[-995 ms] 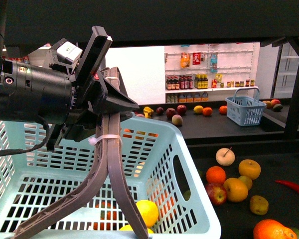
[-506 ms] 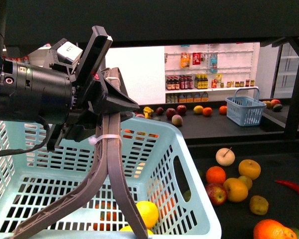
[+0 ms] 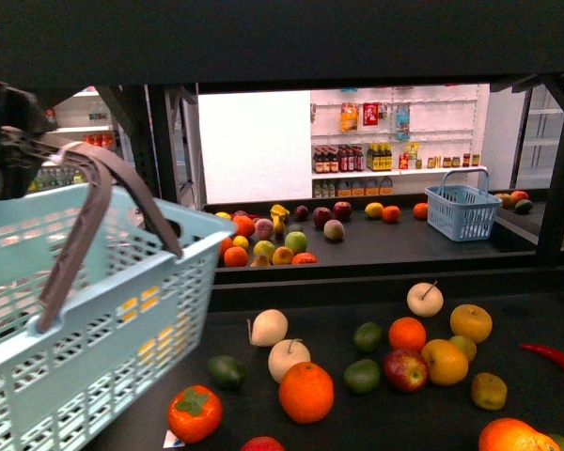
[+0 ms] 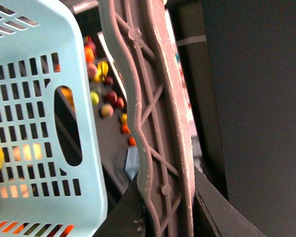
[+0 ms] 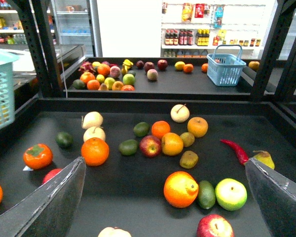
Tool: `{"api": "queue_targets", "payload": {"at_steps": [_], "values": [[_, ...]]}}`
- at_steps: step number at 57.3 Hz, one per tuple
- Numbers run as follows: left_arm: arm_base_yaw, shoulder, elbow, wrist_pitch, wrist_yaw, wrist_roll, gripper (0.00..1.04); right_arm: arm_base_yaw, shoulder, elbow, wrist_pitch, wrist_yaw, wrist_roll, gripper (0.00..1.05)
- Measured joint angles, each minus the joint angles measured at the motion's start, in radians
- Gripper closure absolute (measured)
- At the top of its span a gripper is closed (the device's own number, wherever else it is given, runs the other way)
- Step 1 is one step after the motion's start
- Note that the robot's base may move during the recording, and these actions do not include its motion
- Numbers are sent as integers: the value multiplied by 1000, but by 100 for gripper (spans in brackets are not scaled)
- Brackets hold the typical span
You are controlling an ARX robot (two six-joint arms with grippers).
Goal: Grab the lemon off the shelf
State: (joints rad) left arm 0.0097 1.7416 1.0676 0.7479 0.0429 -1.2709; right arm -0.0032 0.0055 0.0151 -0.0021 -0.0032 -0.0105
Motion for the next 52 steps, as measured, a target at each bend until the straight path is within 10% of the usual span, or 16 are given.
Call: {"api": "queue_targets", "payload": {"at_steps": [52], "values": [[396, 132, -56, 345, 113, -184, 95, 0, 0, 0, 0, 0, 0, 7]]}}
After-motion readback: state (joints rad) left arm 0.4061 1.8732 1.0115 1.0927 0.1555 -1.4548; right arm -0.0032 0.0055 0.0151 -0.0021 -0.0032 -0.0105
